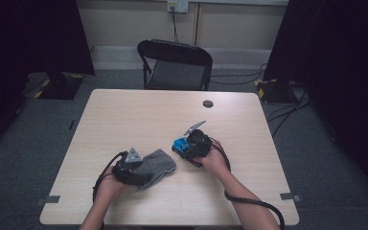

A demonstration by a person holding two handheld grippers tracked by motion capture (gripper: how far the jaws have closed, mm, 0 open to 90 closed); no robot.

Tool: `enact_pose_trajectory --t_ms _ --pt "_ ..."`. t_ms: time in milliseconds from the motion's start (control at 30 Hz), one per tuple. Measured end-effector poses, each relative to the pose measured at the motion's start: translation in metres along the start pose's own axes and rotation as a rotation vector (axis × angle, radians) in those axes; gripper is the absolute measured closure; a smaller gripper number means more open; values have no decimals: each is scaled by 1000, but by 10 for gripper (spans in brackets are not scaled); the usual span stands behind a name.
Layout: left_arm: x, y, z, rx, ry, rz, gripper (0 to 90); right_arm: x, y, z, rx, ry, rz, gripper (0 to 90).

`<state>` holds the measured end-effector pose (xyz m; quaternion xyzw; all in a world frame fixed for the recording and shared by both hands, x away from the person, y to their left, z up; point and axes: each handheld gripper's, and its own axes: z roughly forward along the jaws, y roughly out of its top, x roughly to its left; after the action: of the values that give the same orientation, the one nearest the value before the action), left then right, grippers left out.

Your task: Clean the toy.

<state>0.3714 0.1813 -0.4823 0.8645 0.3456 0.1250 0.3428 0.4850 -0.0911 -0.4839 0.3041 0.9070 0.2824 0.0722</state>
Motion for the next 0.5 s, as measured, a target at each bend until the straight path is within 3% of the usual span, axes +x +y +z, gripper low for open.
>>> enact_pose_trajectory --t_ms 333,500 --pt "-2 6 -1 -16 -3 17 360 -4 2 -15 -25 8 2 269" --pt "-1 5 0 -17 -5 12 364 -7 0 -12 -6 -9 1 269"
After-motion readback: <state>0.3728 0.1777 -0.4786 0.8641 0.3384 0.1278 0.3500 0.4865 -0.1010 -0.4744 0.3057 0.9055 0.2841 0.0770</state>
